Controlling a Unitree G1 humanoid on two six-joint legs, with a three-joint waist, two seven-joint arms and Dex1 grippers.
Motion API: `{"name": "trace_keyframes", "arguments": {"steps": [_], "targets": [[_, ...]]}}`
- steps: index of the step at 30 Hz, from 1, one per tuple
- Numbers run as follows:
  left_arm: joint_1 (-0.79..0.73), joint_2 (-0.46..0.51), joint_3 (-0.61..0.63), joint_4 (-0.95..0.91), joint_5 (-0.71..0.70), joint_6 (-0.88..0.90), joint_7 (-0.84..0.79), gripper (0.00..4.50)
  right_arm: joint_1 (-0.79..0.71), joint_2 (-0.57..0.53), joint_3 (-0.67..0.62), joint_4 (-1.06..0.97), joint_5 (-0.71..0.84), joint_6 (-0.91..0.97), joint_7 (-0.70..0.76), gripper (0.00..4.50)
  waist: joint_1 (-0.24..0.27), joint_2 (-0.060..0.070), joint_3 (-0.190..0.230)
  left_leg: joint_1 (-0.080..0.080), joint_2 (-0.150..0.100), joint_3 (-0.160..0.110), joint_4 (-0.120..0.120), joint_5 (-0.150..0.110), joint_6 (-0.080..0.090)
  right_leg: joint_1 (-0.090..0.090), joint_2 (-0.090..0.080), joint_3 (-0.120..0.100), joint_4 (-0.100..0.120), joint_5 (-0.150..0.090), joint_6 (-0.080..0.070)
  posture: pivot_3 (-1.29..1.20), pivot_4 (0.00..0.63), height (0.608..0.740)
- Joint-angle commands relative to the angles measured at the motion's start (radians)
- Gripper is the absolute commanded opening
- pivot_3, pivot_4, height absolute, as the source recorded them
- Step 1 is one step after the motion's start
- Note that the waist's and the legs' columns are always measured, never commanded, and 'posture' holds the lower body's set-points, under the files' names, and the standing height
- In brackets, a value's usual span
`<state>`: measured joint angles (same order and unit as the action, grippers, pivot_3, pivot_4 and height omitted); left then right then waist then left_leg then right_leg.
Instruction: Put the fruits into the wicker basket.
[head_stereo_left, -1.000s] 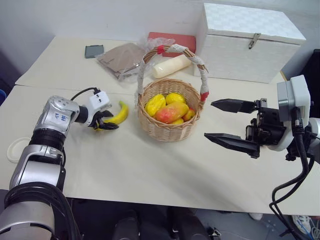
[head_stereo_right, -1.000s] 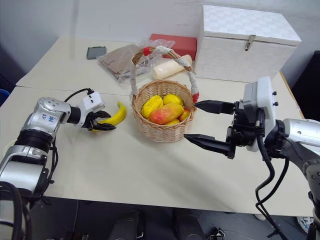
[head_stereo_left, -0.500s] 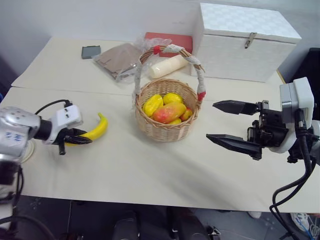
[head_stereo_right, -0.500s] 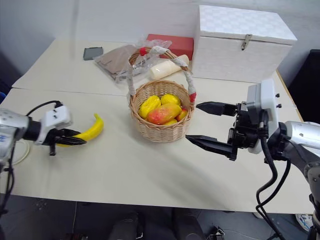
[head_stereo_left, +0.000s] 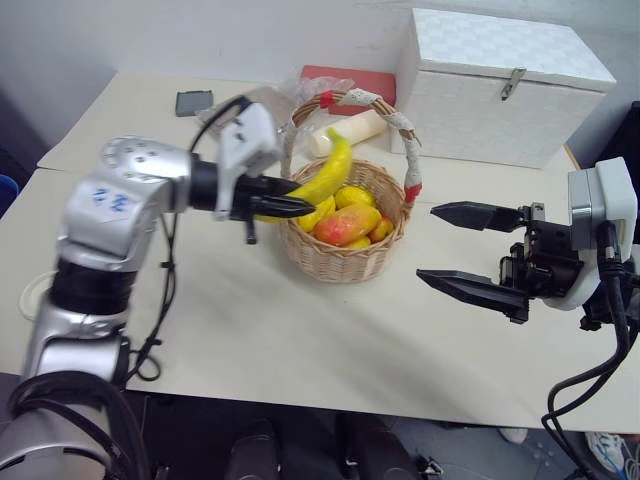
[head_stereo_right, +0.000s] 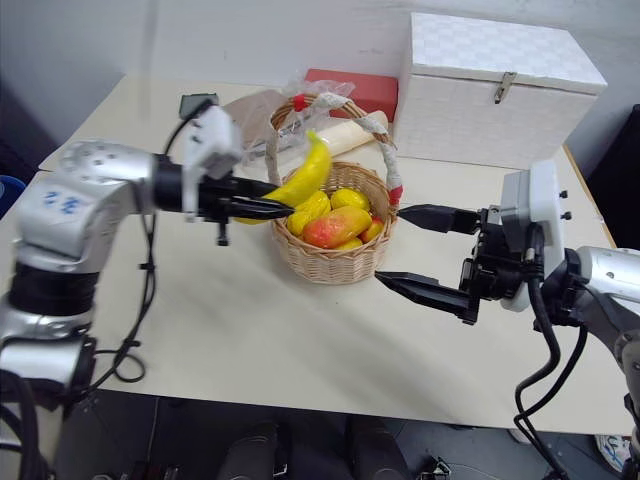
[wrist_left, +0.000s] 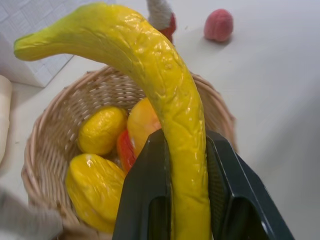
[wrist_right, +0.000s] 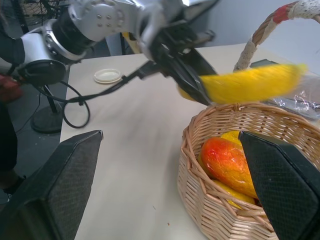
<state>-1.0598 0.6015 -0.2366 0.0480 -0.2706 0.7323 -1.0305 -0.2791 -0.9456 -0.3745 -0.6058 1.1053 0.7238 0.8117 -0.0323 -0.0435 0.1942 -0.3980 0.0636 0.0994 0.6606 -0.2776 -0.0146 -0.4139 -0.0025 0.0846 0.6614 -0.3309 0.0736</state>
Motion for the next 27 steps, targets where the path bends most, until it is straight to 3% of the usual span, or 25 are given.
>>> {"name": "trace_keyframes", "arguments": {"steps": [1,5,9,12,16,20,24,27], "targets": [[-0.055,-0.040,-0.046,0.120,0.093,-0.090,0.045,0.89,-0.006,0.008,-0.017,-0.021,0.011,-0.016,-0.016,4.50,-0.003,0.000,0.000,0.000,0.000,0.000,0.000,0.000,0.000,0.000,0.001,0.002,0.000,0.000,0.000,0.00,0.150,0.740],[-0.075,-0.082,-0.041,0.198,0.126,-0.111,0.078,2.11,0.002,0.013,-0.018,-0.016,-0.013,-0.024,-0.028,4.50,-0.003,0.000,0.000,0.001,0.000,-0.001,0.000,0.000,0.000,-0.001,0.002,0.004,0.001,0.000,0.000,0.00,0.150,0.740],[-0.033,-0.053,0.029,0.112,0.066,-0.051,0.049,3.28,0.025,0.017,-0.038,-0.016,-0.020,-0.021,-0.053,4.50,-0.001,0.000,0.000,0.001,0.000,-0.001,0.000,0.000,-0.001,-0.001,0.002,0.004,0.001,0.000,0.000,0.00,0.150,0.740],[0.023,-0.013,0.102,0.008,-0.007,-0.014,0.015,3.28,0.070,0.020,-0.061,-0.023,-0.034,-0.020,-0.072,4.50,-0.001,0.000,0.000,0.000,0.001,-0.001,0.000,0.000,-0.002,-0.001,0.002,0.004,0.002,0.000,0.000,0.00,0.150,0.740],[0.165,0.086,0.290,-0.221,-0.288,0.096,-0.148,3.28,0.204,0.034,-0.144,-0.056,-0.044,-0.009,-0.111,4.50,0.001,0.000,0.000,0.001,0.001,-0.001,0.000,0.002,-0.007,-0.001,0.001,0.003,0.002,0.000,0.000,0.00,0.150,0.740],[0.286,0.225,0.351,-0.301,-0.373,0.121,-0.239,3.28,0.410,0.068,-0.340,-0.072,-0.039,0.022,-0.140,4.50,0.002,0.001,0.000,0.001,0.001,-0.002,0.001,0.002,-0.008,0.001,0.001,0.002,0.002,0.000,0.000,0.00,0.150,0.740],[0.247,0.212,0.339,-0.283,-0.424,0.138,-0.217,3.28,0.657,0.141,-0.554,-0.020,-0.096,0.017,-0.103,4.50,0.023,0.000,0.000,0.007,-0.002,-0.005,0.001,-0.002,-0.001,0.010,-0.001,0.000,-0.002,0.000,0.002,0.00,0.150,0.740],[0.217,0.172,0.295,-0.262,-0.412,0.118,-0.203,3.87,0.763,0.186,-0.635,0.031,-0.118,0.000,-0.079,4.50,0.023,0.000,0.000,0.012,-0.003,-0.004,0.001,-0.004,0.003,0.018,-0.002,0.000,-0.007,0.001,0.004,0.00,0.150,0.740]]}}
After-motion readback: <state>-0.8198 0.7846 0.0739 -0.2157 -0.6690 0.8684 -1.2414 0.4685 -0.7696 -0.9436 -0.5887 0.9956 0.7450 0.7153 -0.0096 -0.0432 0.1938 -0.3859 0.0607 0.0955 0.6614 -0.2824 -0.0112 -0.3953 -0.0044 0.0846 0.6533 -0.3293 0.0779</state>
